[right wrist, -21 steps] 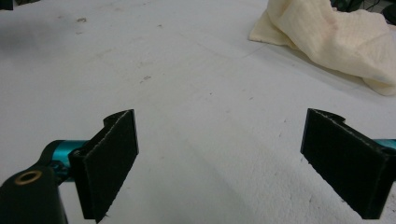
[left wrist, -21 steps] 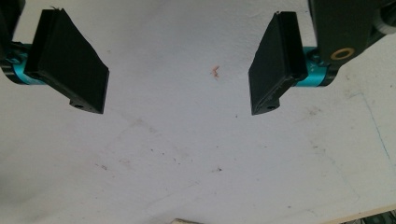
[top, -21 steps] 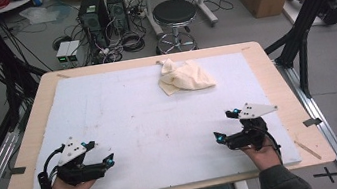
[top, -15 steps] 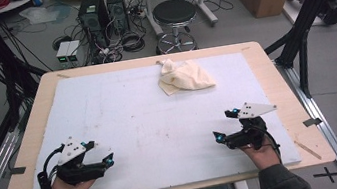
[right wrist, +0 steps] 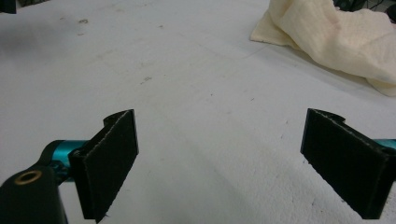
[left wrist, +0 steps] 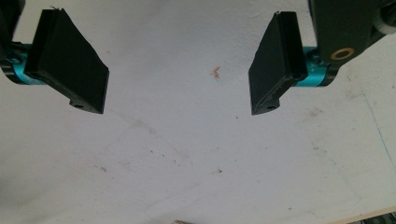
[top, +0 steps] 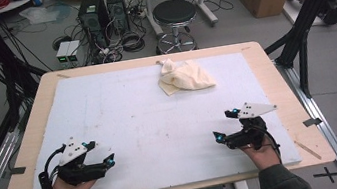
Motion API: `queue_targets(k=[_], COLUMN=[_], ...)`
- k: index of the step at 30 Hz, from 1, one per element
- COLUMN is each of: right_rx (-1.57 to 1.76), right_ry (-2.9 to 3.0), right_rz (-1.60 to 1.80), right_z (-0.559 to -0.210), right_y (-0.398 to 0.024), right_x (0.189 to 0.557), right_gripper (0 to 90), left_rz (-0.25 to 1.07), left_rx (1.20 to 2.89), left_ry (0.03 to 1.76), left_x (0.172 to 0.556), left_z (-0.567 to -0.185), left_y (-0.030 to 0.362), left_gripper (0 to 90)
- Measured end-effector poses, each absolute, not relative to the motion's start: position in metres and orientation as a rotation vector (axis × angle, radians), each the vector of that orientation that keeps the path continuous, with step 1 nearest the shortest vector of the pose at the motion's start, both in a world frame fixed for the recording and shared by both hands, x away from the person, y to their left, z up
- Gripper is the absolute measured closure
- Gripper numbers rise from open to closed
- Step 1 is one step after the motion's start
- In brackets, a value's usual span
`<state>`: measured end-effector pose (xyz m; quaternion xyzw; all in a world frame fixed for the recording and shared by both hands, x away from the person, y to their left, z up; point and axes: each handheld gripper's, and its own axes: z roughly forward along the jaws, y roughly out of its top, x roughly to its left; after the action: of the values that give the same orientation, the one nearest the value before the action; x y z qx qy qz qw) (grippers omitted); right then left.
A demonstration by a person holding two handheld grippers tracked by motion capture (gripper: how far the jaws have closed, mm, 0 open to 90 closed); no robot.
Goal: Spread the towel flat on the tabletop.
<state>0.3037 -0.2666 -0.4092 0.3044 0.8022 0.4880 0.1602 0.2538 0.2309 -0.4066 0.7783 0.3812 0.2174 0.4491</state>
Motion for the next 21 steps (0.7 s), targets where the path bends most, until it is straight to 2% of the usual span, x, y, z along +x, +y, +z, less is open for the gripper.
queue_targets(k=[21], right_rx=[0.864], right_ry=[2.326], right_rz=[1.381], right_z=[-0.408], right_y=[-0.259], right_x=[0.316], right_gripper=[10.5], left_rz=[0.542], left_rx=[1.905], left_ry=[0.948], left_x=[0.251], left_z=[-0.406], left_y=[0.235], left_gripper=[20.6])
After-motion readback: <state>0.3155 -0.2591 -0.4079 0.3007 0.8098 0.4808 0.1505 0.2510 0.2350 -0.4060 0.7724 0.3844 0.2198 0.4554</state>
